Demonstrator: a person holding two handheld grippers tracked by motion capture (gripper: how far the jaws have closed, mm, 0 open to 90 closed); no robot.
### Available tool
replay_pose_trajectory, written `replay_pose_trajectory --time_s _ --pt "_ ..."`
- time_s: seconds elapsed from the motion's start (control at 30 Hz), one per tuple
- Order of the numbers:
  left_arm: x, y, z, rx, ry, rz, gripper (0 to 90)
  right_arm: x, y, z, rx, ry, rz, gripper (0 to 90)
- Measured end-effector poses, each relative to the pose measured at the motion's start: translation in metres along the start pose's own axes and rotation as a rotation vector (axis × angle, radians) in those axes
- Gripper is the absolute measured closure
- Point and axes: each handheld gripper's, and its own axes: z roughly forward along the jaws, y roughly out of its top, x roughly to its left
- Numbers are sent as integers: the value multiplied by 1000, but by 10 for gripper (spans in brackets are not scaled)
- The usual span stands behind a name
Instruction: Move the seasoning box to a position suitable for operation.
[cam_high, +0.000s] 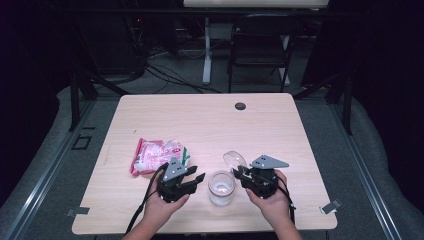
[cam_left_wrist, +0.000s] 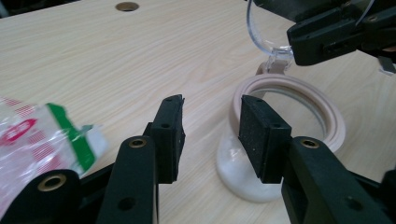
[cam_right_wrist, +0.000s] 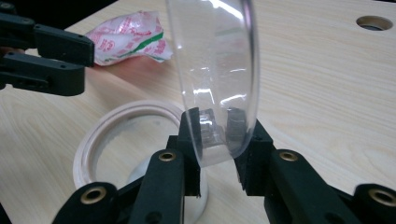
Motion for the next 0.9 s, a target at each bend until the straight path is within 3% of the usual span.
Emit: replay_pose_trajectory --time_s 0.03,0.33,0.4,0.43,0.57,0.73,0.9 --pt "5 -2 -6 -6 18 -24 598 -4 3 4 -11 19 2 747" --pt "25 -13 -33 -22 97 -73 579 -20 13 19 -35 91 41 757" --pt "30 -20 -40 -18 129 -68 577 -23 14 20 -42 89 39 773" --pt "35 -25 -44 -19 150 -83 577 -26 15 20 -52 91 61 776" --pt "45 -31 -49 -22 184 -104 566 -30 15 20 -49 91 76 774" --pt "50 -33 -51 -21 193 -102 545 -32 15 20 -53 79 94 752" --pt "57 -35 -49 -10 186 -101 543 -32 14 15 -68 38 96 658"
